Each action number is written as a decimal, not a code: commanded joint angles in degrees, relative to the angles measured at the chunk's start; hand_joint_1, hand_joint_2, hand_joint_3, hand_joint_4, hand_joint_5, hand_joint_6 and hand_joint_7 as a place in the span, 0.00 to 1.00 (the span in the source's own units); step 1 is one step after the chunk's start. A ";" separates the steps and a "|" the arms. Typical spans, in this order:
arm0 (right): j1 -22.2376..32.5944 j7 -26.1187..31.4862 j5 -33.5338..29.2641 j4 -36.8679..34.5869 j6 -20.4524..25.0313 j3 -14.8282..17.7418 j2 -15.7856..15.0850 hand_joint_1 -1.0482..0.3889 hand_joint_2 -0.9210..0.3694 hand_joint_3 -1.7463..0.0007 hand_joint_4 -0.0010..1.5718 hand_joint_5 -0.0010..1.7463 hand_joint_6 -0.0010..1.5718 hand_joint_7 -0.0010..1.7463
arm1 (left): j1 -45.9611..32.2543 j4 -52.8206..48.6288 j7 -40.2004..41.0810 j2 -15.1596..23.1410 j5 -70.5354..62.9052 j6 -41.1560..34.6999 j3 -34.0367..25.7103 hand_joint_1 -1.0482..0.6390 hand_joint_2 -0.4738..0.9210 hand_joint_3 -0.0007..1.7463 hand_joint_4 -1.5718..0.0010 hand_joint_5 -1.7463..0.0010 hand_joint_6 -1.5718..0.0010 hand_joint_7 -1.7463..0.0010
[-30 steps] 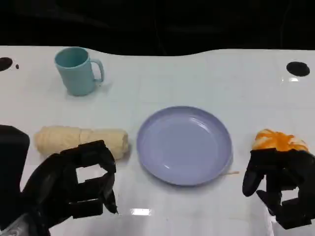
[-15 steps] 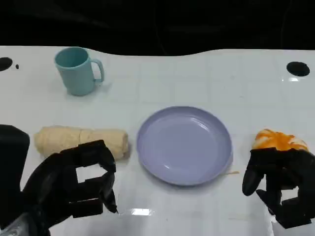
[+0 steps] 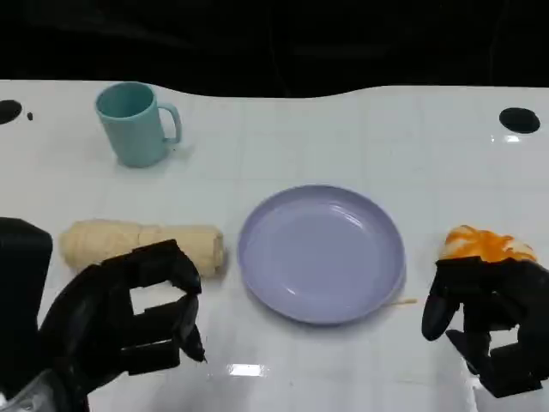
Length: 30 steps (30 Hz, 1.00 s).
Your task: Grasp the towel on the left side of the plate with the left hand and place it into the plate.
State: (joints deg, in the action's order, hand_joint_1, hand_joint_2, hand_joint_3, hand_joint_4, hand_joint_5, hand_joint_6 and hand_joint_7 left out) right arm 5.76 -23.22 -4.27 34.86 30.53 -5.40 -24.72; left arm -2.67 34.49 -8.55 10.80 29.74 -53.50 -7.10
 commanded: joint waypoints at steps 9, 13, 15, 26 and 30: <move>-0.28 0.46 -0.21 0.58 0.29 -0.58 0.19 0.74 0.30 0.34 0.47 1.00 0.43 0.86 | -1.29 0.12 -0.41 4.60 -12.19 10.35 5.70 0.47 0.89 0.28 0.67 0.47 0.58 0.84; -0.29 0.51 -0.43 1.19 1.19 -0.95 0.16 0.74 0.30 0.34 0.47 1.00 0.43 0.86 | -0.52 0.20 -2.58 7.29 -14.45 12.76 7.41 0.46 0.99 0.17 0.75 0.53 0.62 0.94; -0.25 0.56 -0.43 1.41 1.38 -1.12 0.25 0.75 0.29 0.35 0.47 1.00 0.43 0.86 | 0.03 -0.25 -3.73 9.43 -17.01 15.27 8.58 0.45 1.00 0.16 0.79 0.55 0.66 0.97; -0.40 1.05 -0.51 1.63 1.81 -2.01 0.60 0.75 0.29 0.36 0.47 1.00 0.44 0.86 | 6.55 -6.98 -7.99 21.69 -37.32 28.75 15.90 0.39 1.00 0.07 0.91 0.62 0.79 1.00; -0.27 1.31 -0.53 1.95 2.27 -2.21 0.81 0.75 0.29 0.36 0.47 1.00 0.44 0.86 | 9.76 -10.25 -8.79 24.33 -45.86 31.16 19.55 0.37 1.00 0.05 0.93 0.66 0.81 1.00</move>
State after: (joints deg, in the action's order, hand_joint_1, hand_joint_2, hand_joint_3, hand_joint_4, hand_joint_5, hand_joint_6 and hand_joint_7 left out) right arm 5.55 -22.33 -4.64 35.72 32.09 -7.68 -23.87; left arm 4.93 26.51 -16.24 32.71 -11.35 -24.00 10.24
